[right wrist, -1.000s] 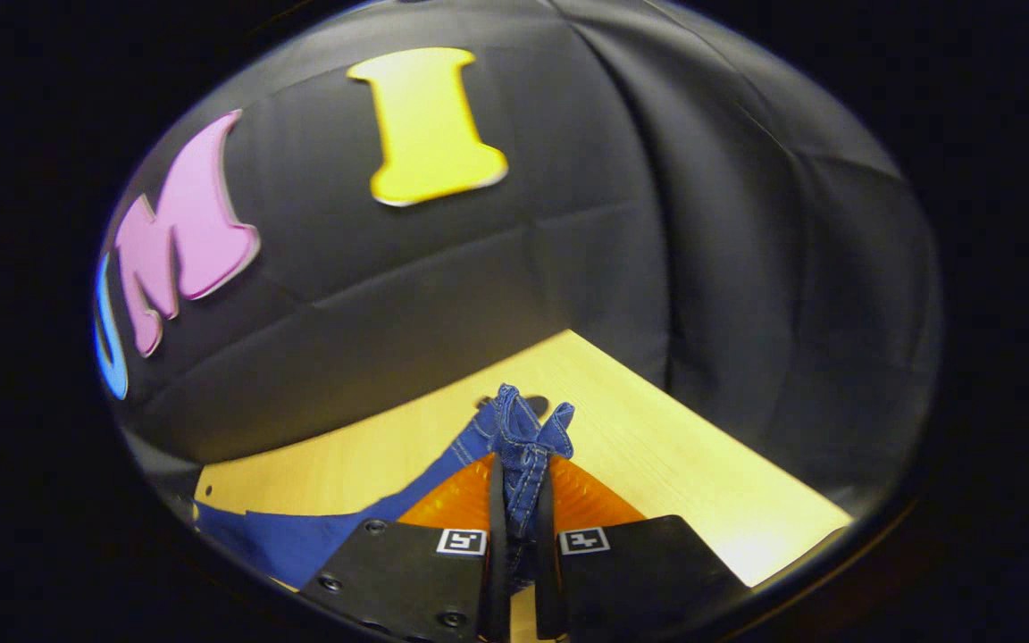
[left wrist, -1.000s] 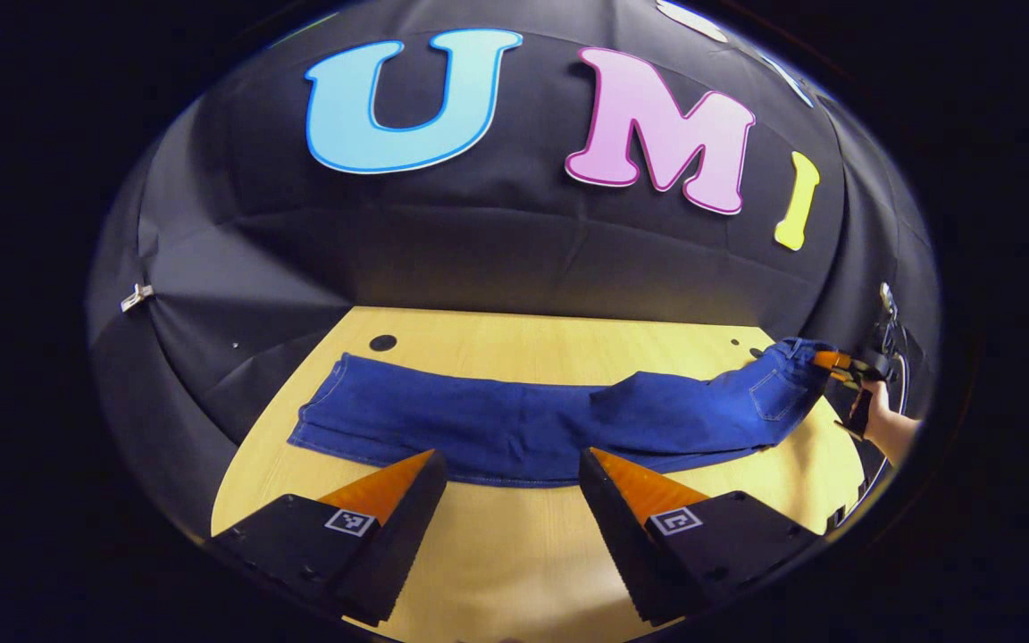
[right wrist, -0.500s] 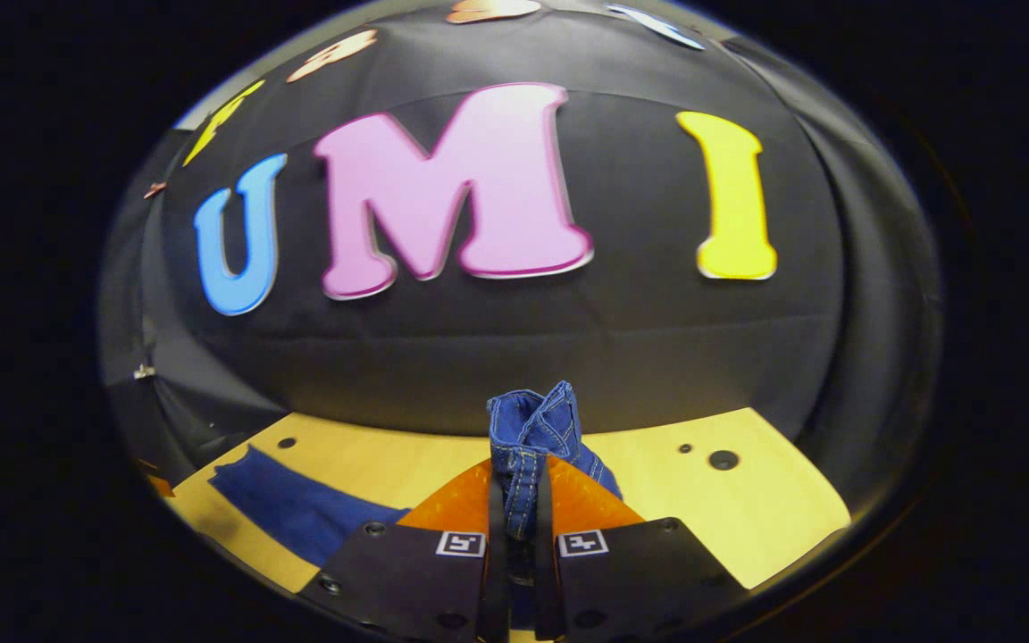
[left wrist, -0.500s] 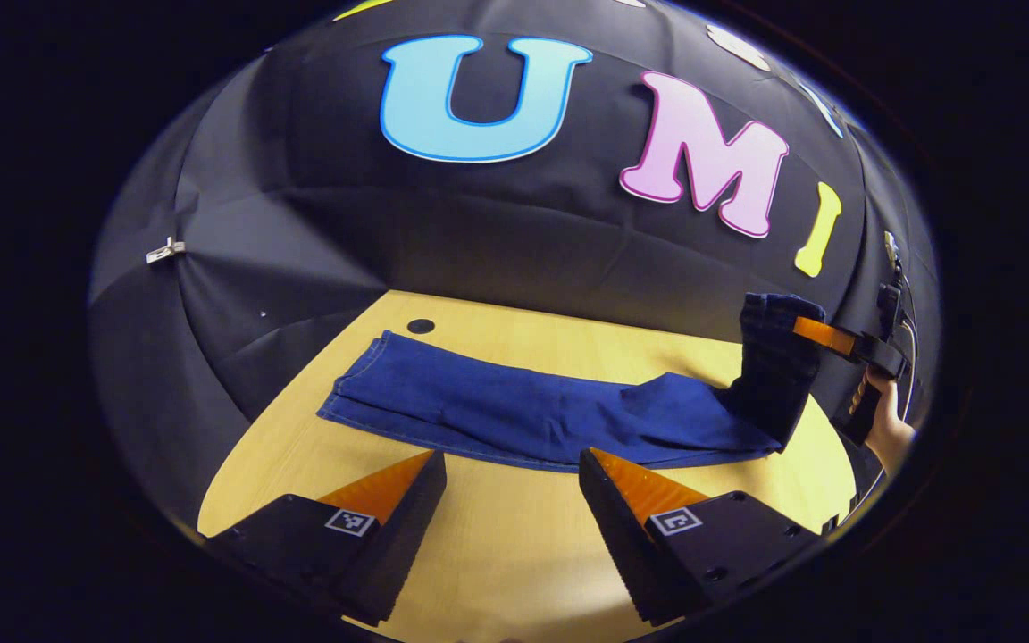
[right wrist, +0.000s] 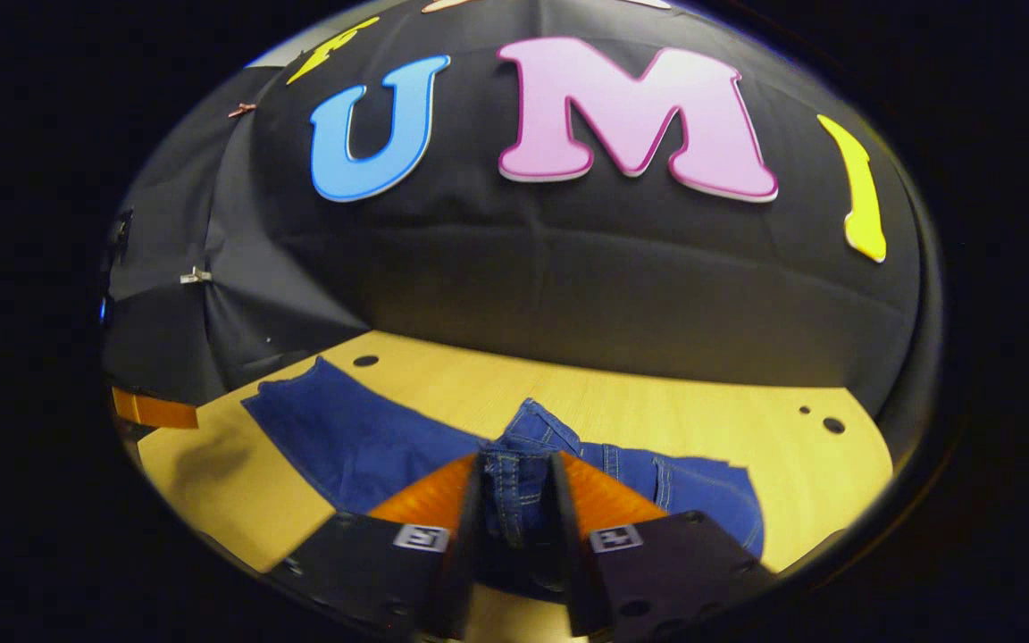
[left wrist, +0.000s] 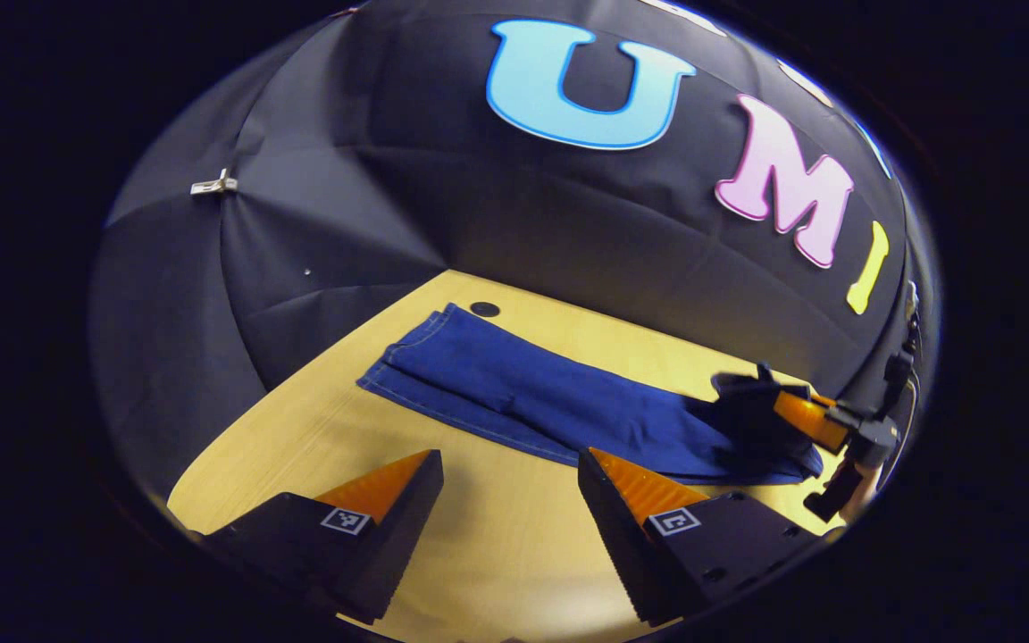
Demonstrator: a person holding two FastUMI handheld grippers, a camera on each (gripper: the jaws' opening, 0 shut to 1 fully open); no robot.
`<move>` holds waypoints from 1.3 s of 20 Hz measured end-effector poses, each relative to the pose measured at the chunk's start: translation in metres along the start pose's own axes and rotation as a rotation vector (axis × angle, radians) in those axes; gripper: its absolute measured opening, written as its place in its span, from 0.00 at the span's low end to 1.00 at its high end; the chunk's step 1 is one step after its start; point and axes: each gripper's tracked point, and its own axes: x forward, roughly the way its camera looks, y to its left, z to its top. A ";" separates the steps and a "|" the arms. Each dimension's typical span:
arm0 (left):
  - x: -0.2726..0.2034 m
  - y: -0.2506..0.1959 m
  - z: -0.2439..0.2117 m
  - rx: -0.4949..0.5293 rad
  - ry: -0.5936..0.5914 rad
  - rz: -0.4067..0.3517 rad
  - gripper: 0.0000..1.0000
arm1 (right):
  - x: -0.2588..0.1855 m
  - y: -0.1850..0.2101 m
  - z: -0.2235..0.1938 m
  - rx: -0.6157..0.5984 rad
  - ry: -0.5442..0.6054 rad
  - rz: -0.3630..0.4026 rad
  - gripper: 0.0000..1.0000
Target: Grasp the waist and the cuffs of the jeans and fold them to make the two legs overlap; first hold the waist and fold one-third of the jeans toward the cuffs, then hold the cuffs and fold the remaining one-third in the same direction to finish folding.
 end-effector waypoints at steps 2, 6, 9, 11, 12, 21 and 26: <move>0.027 0.026 0.013 -0.024 -0.032 0.040 0.97 | -0.001 0.007 -0.023 -0.010 0.046 0.009 0.89; 0.071 0.069 0.034 -0.037 -0.066 0.107 0.97 | -0.016 0.005 -0.017 0.025 0.020 -0.002 1.00; 0.105 0.102 0.035 -0.008 -0.046 0.164 0.97 | -0.037 -0.008 -0.014 0.050 0.003 -0.029 1.00; 0.124 0.114 0.032 0.034 -0.012 0.184 0.97 | -0.053 -0.010 -0.012 0.084 -0.013 -0.027 1.00; 0.134 0.113 0.032 0.045 -0.007 0.183 0.96 | -0.061 -0.012 -0.016 0.090 -0.009 -0.025 1.00; 0.177 0.126 0.043 -0.097 0.070 0.223 0.89 | -0.081 -0.037 -0.035 0.085 0.058 -0.048 0.99; 0.183 0.107 0.025 -0.023 0.182 0.160 0.75 | -0.079 -0.041 -0.036 0.113 0.065 -0.039 0.99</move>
